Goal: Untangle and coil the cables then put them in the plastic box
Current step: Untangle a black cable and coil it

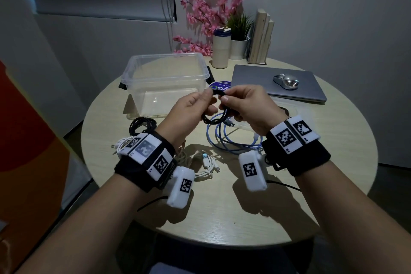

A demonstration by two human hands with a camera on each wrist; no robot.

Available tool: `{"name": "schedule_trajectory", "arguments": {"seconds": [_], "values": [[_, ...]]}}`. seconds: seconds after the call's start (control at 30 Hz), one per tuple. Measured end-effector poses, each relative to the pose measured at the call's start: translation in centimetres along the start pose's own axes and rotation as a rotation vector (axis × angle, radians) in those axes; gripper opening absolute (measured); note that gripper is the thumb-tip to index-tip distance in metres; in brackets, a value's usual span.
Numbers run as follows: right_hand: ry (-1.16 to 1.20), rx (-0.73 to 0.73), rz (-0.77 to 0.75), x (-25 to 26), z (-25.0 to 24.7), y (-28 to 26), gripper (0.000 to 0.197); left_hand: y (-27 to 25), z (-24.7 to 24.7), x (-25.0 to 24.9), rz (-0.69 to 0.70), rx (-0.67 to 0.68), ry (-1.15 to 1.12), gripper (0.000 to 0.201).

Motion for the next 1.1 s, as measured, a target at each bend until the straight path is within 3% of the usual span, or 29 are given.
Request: {"name": "schedule_trajectory", "arguments": {"seconds": [0.07, 0.23, 0.37, 0.47, 0.63, 0.77, 1.0, 1.1], "values": [[-0.02, 0.038, -0.026, 0.0, 0.4, -0.1, 0.019, 0.3, -0.1, -0.1, -0.077, -0.016, 0.005, 0.043], [-0.045, 0.124, 0.005, -0.4, 0.6, -0.2, 0.024, 0.1, -0.3, 0.3, -0.127, -0.006, -0.083, 0.038], [-0.311, 0.09, 0.001, -0.7, 0.3, 0.2, 0.024, 0.1, -0.5, 1.1, -0.142, 0.025, 0.088, 0.037], [-0.359, 0.026, 0.0, -0.6, -0.1, 0.6, 0.021, -0.3, -0.6, 2.0, -0.168, 0.062, 0.23, 0.036], [-0.181, 0.088, 0.032, -0.6, 0.3, 0.1, 0.02, -0.2, -0.8, 2.4, -0.166, -0.042, 0.291, 0.036], [-0.319, 0.234, 0.008, -0.9, 0.8, -0.4, 0.009, 0.1, -0.9, 2.2, -0.19, -0.124, 0.173, 0.037], [-0.002, 0.171, 0.103, -0.9, 1.1, -0.4, 0.013, 0.2, -0.1, 2.8, -0.179, -0.058, 0.179, 0.036], [0.054, 0.107, 0.076, -1.0, 1.2, -0.3, 0.017, 0.0, 0.3, 2.9, -0.203, -0.036, 0.115, 0.036]]}}
Point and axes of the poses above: each hand's wrist, its own y-axis towards the middle knuckle, its own z-axis out of the palm, x = y × z, the point moved 4 cm from there along y, towards the middle knuckle, and after that the axes turned 9 degrees about -y, right-handed, at the moved point
